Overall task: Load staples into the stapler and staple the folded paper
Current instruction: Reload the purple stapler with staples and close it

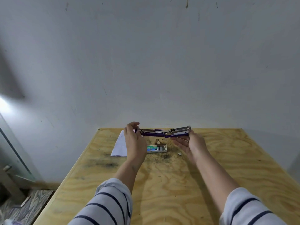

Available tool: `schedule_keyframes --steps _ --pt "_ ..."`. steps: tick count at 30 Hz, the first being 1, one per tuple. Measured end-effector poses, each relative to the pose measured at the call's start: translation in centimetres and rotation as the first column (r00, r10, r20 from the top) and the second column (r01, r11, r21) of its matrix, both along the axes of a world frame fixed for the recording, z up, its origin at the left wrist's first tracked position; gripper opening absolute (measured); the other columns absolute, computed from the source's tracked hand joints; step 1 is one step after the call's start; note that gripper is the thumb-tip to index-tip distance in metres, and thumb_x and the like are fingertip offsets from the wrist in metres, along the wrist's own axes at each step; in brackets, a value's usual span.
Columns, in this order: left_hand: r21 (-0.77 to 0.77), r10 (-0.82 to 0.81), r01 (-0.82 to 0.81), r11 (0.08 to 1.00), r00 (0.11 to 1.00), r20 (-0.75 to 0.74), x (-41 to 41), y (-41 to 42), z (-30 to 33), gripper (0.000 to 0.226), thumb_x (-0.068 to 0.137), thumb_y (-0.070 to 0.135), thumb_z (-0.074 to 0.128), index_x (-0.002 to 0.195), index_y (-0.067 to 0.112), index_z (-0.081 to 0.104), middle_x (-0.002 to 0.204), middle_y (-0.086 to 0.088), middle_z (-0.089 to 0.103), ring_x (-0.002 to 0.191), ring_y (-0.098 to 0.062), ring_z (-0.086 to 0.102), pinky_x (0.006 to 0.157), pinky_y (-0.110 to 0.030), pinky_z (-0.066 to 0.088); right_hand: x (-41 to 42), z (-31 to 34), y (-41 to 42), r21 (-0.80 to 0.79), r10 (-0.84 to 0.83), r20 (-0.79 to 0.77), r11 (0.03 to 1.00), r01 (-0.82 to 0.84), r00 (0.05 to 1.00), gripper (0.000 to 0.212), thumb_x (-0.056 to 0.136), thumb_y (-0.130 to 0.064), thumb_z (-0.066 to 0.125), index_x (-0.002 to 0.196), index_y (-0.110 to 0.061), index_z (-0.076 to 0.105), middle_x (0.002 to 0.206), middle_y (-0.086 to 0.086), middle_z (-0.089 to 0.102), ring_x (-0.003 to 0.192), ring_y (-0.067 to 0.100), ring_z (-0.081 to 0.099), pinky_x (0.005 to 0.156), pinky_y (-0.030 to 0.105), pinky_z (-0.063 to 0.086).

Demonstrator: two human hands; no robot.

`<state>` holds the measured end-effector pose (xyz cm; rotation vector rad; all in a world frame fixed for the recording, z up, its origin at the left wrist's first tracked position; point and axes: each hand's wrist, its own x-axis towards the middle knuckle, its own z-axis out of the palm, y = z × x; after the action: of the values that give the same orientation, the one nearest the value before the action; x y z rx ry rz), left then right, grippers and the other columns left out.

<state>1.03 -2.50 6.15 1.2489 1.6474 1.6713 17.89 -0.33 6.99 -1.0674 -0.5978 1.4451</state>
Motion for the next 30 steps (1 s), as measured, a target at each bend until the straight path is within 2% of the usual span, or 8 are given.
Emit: schedule_keyframes --steps 3,6,9,12,16,22,26,30 --pt "-0.058 0.068 -0.121 0.991 0.827 -0.558 -0.6 -0.3 0.0 0.054 0.075 -0.008 0.041 0.111 0.031 0.053 0.116 0.010 0.046 0.098 -0.014 0.049 0.093 -0.040 0.034 0.1 -0.1 -0.2 -0.016 0.019 -0.067 1.000 -0.020 0.998 0.033 0.102 -0.019 0.029 0.100 0.000 0.055 0.092 0.026 0.067 0.065 0.032 0.070 0.059 0.038 0.060" --pt "-0.112 -0.041 -0.078 0.991 0.612 -0.789 -0.6 -0.4 0.3 0.058 0.073 -0.006 0.042 0.110 0.037 0.055 0.106 0.018 0.059 0.108 -0.005 0.050 0.103 -0.035 0.012 0.0 -0.3 -0.4 -0.013 0.051 -0.106 0.999 -0.053 0.993 0.032 0.102 -0.017 0.029 0.097 0.001 0.055 0.087 0.025 0.067 0.065 0.033 0.071 0.057 0.037 0.061" --pt "-0.211 -0.202 0.045 0.976 0.537 -0.819 -0.1 -0.6 0.1 0.062 0.072 -0.004 0.039 0.116 0.037 0.052 0.102 0.013 0.065 0.097 -0.012 0.057 0.098 -0.033 0.019 -0.4 -0.6 -0.5 0.019 0.115 -0.015 0.993 -0.114 0.993 0.032 0.100 -0.011 0.030 0.095 0.002 0.059 0.083 0.022 0.071 0.062 0.029 0.072 0.056 0.034 0.061" --pt "-0.254 -0.330 0.212 0.944 0.624 -0.708 0.7 -1.3 -0.8 0.043 0.087 0.013 0.038 0.120 0.036 0.052 0.105 0.009 0.065 0.090 -0.019 0.057 0.084 -0.032 0.034 -0.7 -0.9 -0.8 0.011 0.185 0.093 0.982 -0.187 0.978 0.030 0.098 -0.009 0.033 0.096 -0.002 0.061 0.087 0.021 0.071 0.070 0.032 0.071 0.062 0.036 0.061" --pt "-0.174 -0.268 0.209 0.962 0.624 -0.734 1.1 -2.1 -2.7 0.027 0.094 0.041 0.042 0.119 0.037 0.052 0.108 0.013 0.064 0.096 -0.015 0.059 0.084 -0.033 0.038 -0.6 -1.6 -1.2 -0.038 0.205 0.122 0.979 -0.202 0.971 0.023 0.096 -0.011 0.041 0.100 -0.009 0.064 0.085 0.019 0.071 0.062 0.028 0.069 0.053 0.032 0.059" --pt "-0.118 -0.198 0.178 0.977 0.553 -0.809 0.9 -2.7 -5.1 0.022 0.089 0.047 0.050 0.101 0.031 0.057 0.103 0.011 0.062 0.085 -0.019 0.060 0.076 -0.031 0.041 -0.2 -3.4 -2.0 -0.081 0.178 0.370 0.984 -0.159 0.912 0.032 0.099 -0.009 0.033 0.109 -0.007 0.063 0.086 0.014 0.070 0.063 0.026 0.068 0.062 0.036 0.059" --pt "-0.070 -0.124 0.124 0.990 0.515 -0.848 0.8 -2.3 -5.9 0.023 0.085 0.049 0.053 0.096 0.032 0.063 0.092 0.010 0.064 0.077 -0.018 0.060 0.075 -0.032 0.040 0.3 -4.3 -2.6 0.156 -0.055 0.814 0.980 -0.126 0.578 0.035 0.096 -0.004 0.036 0.117 -0.018 0.061 0.101 -0.006 0.060 0.069 0.012 0.058 0.060 0.023 0.049" --pt "-0.046 -0.084 0.088 0.995 0.500 -0.862 1.0 -2.2 -6.3 0.020 0.082 0.045 0.060 0.092 0.030 0.067 0.085 0.007 0.064 0.069 -0.020 0.060 0.071 -0.032 0.040 -0.1 -6.2 -3.8 0.544 -0.500 0.833 0.820 -0.180 0.237 0.016 0.085 -0.004 0.056 0.097 -0.014 0.061 0.100 0.003 0.060 0.091 0.019 0.057 0.079 0.026 0.047"
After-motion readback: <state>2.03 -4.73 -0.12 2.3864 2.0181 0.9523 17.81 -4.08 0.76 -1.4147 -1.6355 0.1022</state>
